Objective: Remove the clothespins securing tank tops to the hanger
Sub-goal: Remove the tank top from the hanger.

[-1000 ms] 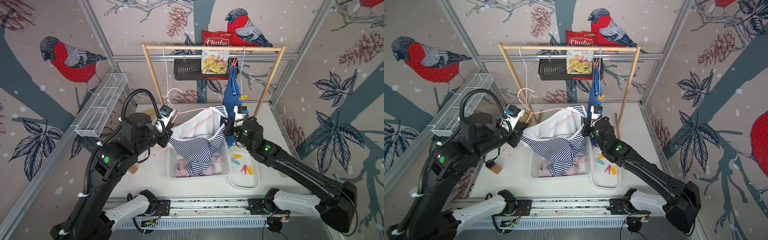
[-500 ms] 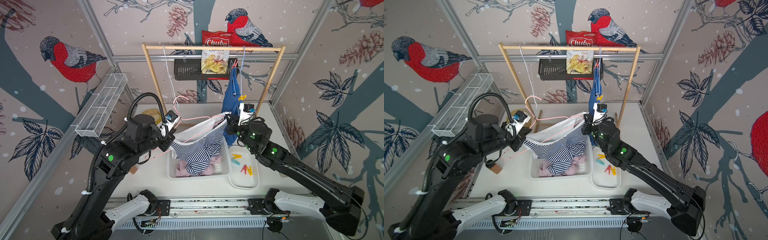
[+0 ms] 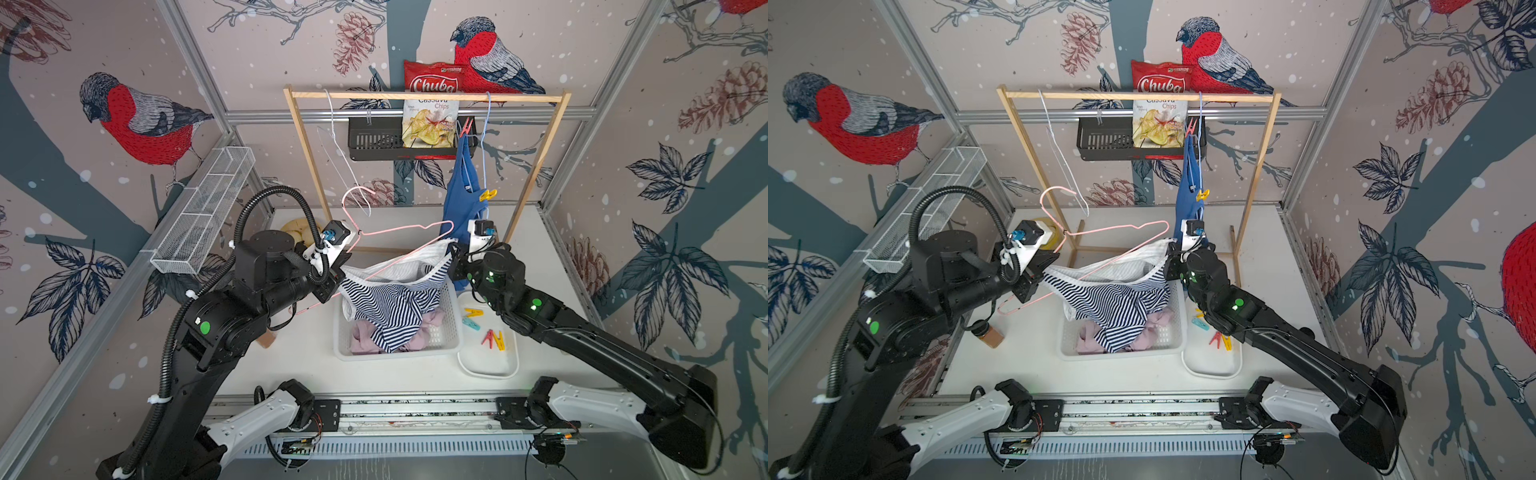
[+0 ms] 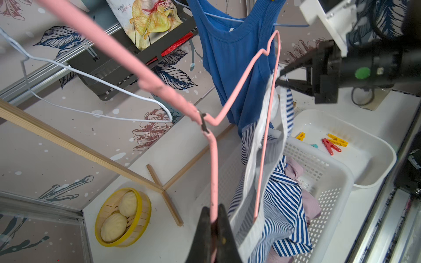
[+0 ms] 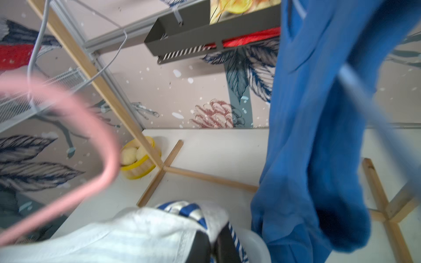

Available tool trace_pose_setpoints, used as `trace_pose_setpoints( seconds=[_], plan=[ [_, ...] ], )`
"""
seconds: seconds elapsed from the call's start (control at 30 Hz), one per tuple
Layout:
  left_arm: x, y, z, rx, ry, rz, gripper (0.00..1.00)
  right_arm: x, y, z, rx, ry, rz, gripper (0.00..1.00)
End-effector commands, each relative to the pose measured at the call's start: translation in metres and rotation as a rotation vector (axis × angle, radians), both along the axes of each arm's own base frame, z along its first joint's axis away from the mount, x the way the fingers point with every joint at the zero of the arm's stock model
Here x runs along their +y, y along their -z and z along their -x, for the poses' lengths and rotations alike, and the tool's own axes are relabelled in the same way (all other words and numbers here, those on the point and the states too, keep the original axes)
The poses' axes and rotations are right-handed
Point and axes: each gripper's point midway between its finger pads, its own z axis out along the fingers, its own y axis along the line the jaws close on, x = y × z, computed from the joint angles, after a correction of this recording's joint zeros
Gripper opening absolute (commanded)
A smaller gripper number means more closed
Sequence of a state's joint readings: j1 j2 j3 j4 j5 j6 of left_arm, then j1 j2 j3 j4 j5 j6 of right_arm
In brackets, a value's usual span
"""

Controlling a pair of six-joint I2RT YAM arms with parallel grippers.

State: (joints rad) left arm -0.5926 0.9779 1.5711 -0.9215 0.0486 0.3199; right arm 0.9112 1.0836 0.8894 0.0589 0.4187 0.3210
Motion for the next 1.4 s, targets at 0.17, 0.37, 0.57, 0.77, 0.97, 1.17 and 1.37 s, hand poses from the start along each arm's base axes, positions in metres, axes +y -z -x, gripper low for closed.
trace_pose_setpoints(
  seconds=[0.17, 0.37, 0.57, 0.77, 0.97, 1.17, 1.37],
  plan=[
    [-0.021, -0.005, -0.024, 0.000, 0.013, 0.046, 0.00, 0.021, 0.044, 0.040, -0.012, 0.049, -0.105, 0.02],
    [-0.038, 0.016, -0.032, 0.059, 0.053, 0.040, 0.00, 0.030, 0.090, 0.046, 0.069, 0.021, -0.145, 0.06],
    [-0.037, 0.030, -0.040, 0.071, 0.021, 0.034, 0.00, 0.044, 0.131, 0.050, 0.148, -0.032, -0.031, 0.10],
    [-0.046, 0.061, -0.045, 0.157, 0.016, -0.019, 0.00, 0.035, 0.133, 0.062, 0.183, -0.051, 0.015, 0.44],
    [-0.054, 0.072, -0.048, 0.188, 0.003, -0.064, 0.00, -0.002, 0.109, 0.073, 0.165, -0.031, -0.011, 0.54],
    [-0.063, 0.079, -0.059, 0.234, -0.021, -0.133, 0.00, -0.001, 0.074, 0.095, 0.029, -0.132, -0.036, 0.57],
    [-0.069, 0.071, -0.068, 0.251, -0.045, -0.135, 0.00, -0.017, 0.076, 0.089, 0.007, -0.047, -0.037, 0.66]
  ],
)
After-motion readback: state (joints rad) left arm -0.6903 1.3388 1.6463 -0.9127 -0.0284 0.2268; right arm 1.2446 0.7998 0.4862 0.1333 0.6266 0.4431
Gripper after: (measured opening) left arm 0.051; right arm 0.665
